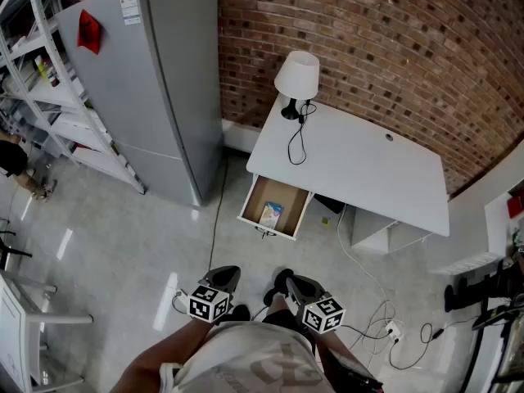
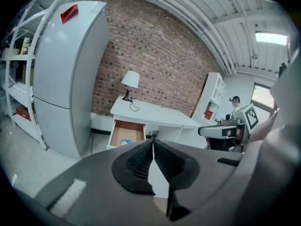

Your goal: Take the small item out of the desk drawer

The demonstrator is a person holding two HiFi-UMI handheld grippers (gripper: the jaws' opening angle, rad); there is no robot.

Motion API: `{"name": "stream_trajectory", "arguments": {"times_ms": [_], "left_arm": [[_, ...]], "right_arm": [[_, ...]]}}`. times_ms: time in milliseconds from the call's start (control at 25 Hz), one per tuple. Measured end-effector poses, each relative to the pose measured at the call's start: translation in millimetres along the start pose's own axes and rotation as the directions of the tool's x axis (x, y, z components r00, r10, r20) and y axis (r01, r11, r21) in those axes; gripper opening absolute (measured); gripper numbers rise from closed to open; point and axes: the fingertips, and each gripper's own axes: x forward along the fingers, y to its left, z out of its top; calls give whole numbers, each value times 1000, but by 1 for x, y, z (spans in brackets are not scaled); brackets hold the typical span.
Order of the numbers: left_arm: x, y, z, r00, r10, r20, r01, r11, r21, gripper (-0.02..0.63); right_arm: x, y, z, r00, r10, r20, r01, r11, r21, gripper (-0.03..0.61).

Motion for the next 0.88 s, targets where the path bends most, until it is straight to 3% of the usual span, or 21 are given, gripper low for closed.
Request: {"name": "stream_trajectory", "arguments": {"times_ms": [280, 880], "left_arm": [[-23, -15, -12, 999, -41, -2, 41, 999, 19, 14], [-27, -22, -20, 997, -77, -22, 79, 996, 52, 14]], "right_arm": [[-7, 27, -15, 1000, -6, -13, 6, 1000, -10, 6], [-18, 31, -20, 998, -57, 9, 57, 998, 11, 6]]}}
